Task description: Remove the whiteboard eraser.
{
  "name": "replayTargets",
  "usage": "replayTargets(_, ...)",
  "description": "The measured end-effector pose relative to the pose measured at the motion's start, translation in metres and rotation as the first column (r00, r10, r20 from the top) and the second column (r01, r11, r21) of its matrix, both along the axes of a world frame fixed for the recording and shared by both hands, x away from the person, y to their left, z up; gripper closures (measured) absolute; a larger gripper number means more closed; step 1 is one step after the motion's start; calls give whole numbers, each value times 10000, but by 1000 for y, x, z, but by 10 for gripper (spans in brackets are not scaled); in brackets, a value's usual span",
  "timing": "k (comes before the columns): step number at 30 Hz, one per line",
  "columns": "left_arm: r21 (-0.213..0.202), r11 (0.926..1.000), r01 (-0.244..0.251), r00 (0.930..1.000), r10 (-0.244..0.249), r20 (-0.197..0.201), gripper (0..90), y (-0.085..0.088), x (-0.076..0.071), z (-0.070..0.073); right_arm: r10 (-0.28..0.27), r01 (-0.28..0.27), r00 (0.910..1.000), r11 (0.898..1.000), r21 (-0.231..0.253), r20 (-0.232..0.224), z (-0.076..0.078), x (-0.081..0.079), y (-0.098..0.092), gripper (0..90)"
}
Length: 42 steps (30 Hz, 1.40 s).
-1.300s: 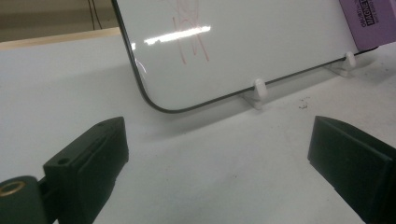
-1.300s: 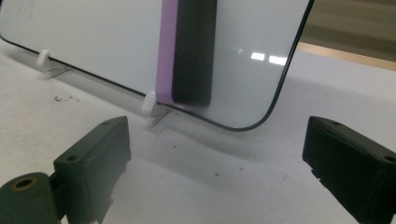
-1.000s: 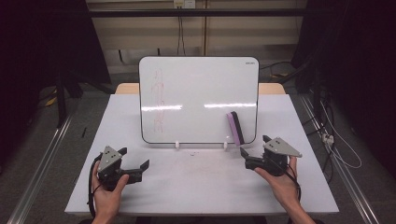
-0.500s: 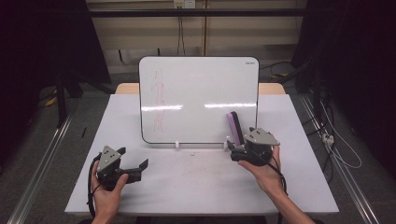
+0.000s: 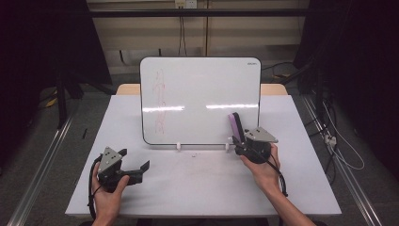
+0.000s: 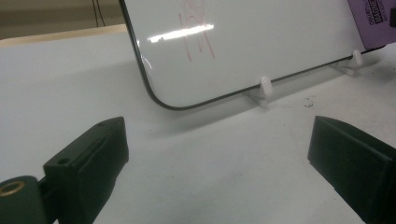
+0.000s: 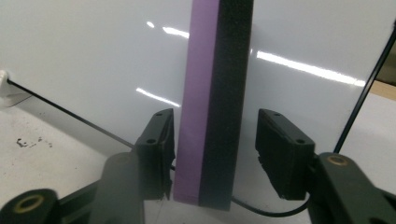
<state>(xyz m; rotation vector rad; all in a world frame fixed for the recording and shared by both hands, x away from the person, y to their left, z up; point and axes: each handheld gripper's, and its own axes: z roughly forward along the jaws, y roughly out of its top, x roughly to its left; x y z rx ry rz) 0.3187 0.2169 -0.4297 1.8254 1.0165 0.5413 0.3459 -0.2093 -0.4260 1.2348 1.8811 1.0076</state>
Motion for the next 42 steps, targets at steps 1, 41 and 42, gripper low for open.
replayTargets(1, 0, 10000, -11, 10000, 11, -12, 48, 0, 0, 0, -54, 55, 10000, 10000, 72, -50, -1, 1, 0, 509)
replayTargets(41, 35, 10000, 17, 10000, -17, -46, 48, 2, 0, 0, 228, -221, 9983, 9997, -138, 540, 2, -6, 9, 642)
replayTargets(42, -20, 10000, 0, 10000, 0, -59, 48, 1, 0, 0, 224, -222, 9980, 9997, -31, 586, 2, -7, 9, 642)
